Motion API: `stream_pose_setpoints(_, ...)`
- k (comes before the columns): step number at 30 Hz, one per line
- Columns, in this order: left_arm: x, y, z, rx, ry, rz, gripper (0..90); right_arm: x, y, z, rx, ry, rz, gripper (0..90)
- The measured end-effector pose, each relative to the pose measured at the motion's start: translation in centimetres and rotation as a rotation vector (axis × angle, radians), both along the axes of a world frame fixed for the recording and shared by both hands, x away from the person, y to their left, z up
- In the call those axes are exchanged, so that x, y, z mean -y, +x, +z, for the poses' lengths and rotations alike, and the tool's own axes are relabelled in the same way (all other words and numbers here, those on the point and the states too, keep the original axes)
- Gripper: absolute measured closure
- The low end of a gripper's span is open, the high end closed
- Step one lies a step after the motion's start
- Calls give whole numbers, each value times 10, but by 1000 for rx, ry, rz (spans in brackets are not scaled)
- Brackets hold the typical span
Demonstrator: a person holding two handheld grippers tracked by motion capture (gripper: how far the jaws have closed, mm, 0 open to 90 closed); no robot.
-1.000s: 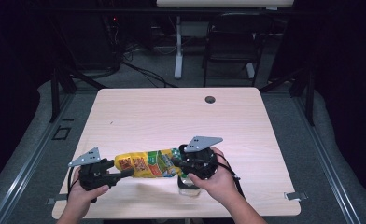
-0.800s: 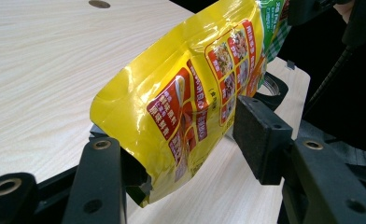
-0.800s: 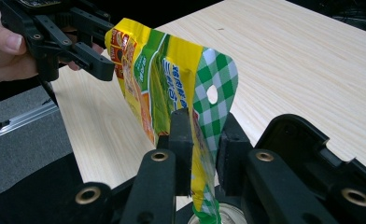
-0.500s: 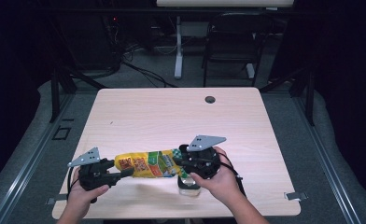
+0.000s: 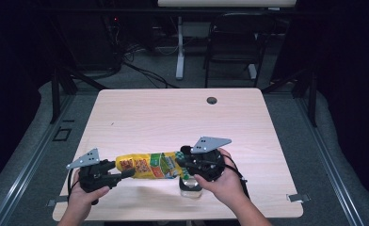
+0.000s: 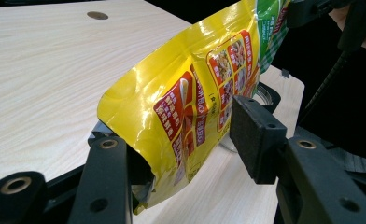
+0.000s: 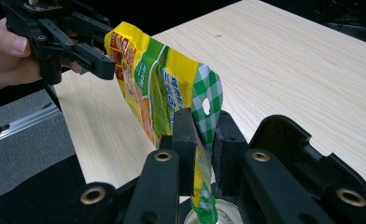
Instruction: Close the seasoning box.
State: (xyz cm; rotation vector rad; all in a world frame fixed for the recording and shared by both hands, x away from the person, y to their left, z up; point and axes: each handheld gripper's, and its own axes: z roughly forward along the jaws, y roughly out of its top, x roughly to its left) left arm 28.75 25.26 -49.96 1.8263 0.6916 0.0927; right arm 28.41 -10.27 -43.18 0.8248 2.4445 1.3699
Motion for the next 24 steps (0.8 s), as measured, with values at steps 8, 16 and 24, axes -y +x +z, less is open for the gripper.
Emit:
stream_pose_setpoints(8, 0, -1, 2, 2, -9, 1, 553, 3, -2, 1, 6, 14, -2, 813)
stream_pose_setpoints(16, 0, -2, 3, 15, -25, -1, 570, 9, -5, 2, 14, 31, -10, 827)
stream_pose_setpoints(24, 1, -4, 5, 25, -42, -1, 579, 12, -7, 3, 15, 29, -9, 860)
